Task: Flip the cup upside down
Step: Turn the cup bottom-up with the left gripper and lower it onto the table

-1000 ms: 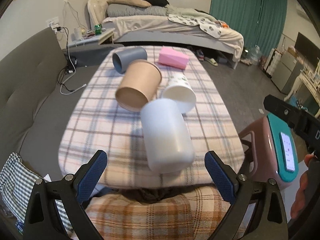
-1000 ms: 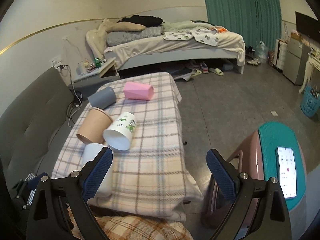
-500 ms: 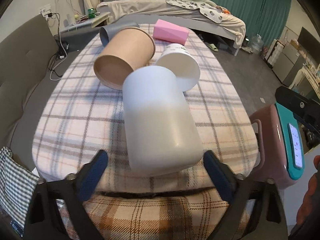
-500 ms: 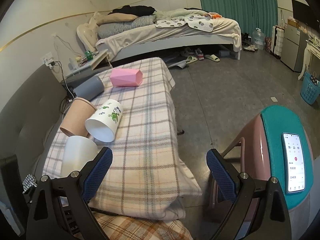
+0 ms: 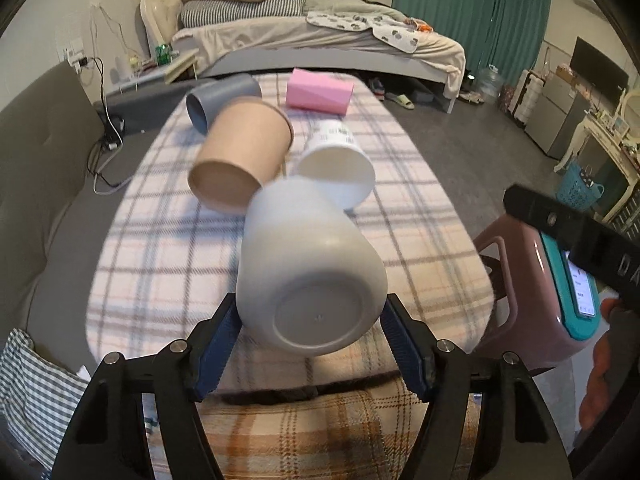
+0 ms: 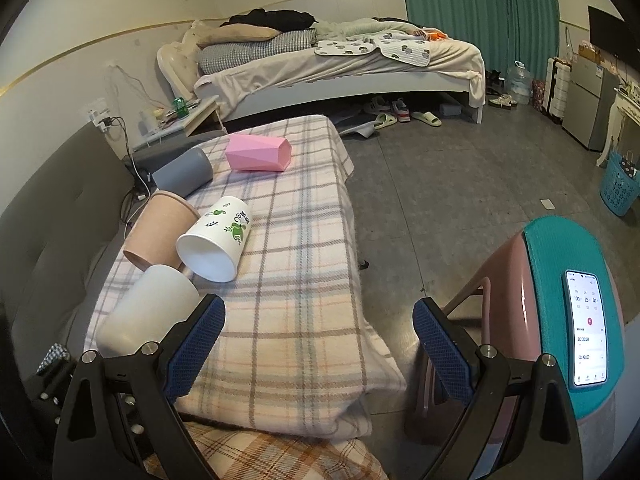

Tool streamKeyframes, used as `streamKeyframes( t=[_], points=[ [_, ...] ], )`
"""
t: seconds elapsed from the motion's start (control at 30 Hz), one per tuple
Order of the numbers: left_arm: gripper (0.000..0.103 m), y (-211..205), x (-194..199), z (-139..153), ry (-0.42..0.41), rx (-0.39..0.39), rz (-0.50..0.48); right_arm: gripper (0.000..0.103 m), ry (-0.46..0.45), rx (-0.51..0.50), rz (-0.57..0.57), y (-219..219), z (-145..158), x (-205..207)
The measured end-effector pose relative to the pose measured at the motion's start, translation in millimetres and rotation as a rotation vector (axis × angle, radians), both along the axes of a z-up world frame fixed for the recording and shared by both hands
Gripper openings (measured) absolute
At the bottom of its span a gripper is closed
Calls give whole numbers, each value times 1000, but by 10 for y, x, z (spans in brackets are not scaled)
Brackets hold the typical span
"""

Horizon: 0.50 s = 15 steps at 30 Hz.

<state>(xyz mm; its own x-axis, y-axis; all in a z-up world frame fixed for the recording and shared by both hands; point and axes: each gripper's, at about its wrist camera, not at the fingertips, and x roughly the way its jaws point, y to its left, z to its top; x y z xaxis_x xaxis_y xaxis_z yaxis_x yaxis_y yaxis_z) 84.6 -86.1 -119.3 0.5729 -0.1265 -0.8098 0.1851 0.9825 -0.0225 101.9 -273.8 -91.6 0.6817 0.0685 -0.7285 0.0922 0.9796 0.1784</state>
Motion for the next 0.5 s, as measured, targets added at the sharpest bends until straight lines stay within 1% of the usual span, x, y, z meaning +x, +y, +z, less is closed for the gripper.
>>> streamKeyframes(
  t=[0.07, 0.17, 0.27, 0.33, 0.43, 0.5],
  points=[
    [72, 32, 28, 48, -5, 7, 5, 95, 0, 3, 4, 19, 9, -7],
    [72, 75, 83, 100, -4, -7, 18, 95, -1, 0, 11, 41, 20, -14],
    [72, 83, 135, 106, 0, 6, 10, 95, 6, 6, 13, 47, 6, 3],
    [72, 104, 190, 130, 10, -6, 17, 95, 5, 8, 12, 49, 3, 4],
    [72, 122, 287, 141, 18, -4, 19, 95, 6, 8, 12, 47, 2, 0],
    [72, 150, 365, 151, 24, -20, 29, 95, 8, 6, 14, 51, -4, 2]
  ],
)
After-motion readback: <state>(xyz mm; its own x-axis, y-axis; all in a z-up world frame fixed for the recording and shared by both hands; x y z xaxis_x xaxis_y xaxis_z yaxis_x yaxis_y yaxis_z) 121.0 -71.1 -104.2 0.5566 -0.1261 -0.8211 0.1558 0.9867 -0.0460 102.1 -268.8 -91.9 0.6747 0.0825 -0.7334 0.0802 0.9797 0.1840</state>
